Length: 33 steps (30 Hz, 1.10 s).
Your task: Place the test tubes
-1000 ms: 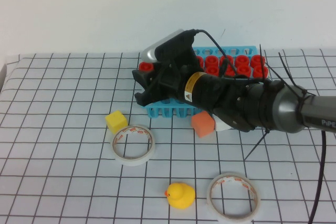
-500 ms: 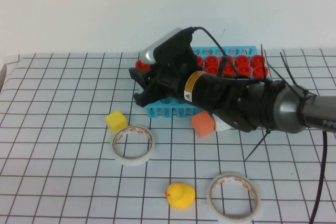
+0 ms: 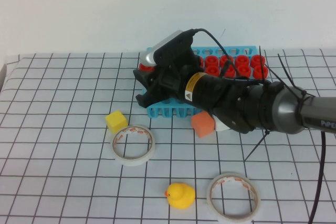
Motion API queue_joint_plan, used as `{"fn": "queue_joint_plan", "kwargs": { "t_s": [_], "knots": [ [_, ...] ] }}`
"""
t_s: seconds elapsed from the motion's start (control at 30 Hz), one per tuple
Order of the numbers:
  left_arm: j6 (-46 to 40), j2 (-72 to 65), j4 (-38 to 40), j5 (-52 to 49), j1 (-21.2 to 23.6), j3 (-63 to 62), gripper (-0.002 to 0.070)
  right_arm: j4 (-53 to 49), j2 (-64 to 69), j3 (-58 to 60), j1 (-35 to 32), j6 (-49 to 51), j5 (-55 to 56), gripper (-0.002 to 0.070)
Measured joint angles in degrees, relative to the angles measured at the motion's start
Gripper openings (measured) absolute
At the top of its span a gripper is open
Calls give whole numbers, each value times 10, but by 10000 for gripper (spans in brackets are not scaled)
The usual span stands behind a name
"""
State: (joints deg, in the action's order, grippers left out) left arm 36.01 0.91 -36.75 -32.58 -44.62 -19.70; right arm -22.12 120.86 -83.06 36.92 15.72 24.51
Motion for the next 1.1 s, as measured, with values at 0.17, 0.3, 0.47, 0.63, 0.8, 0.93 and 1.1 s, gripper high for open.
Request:
{"fn": "queue_joint_plan", "kwargs": {
  "t_s": [0.17,0.3,0.47,0.63,0.8,0.93,1.1],
  "knots": [
    [0,0,0,0,0,0,-1,16,1,0,0,-14,4,279],
    [0,0,0,0,0,0,-1,20,10,0,0,-15,20,279],
    [0,0,0,0,0,0,-1,21,11,0,0,-11,20,279],
    [0,0,0,0,0,0,-1,22,11,0,0,-8,8,279],
    [0,0,0,0,0,0,-1,22,11,0,0,-7,-16,279],
    [0,0,0,0,0,0,-1,24,11,0,0,-7,-18,279],
    [0,0,0,0,0,0,-1,30,11,0,0,-8,-19,279]
  ]
}}
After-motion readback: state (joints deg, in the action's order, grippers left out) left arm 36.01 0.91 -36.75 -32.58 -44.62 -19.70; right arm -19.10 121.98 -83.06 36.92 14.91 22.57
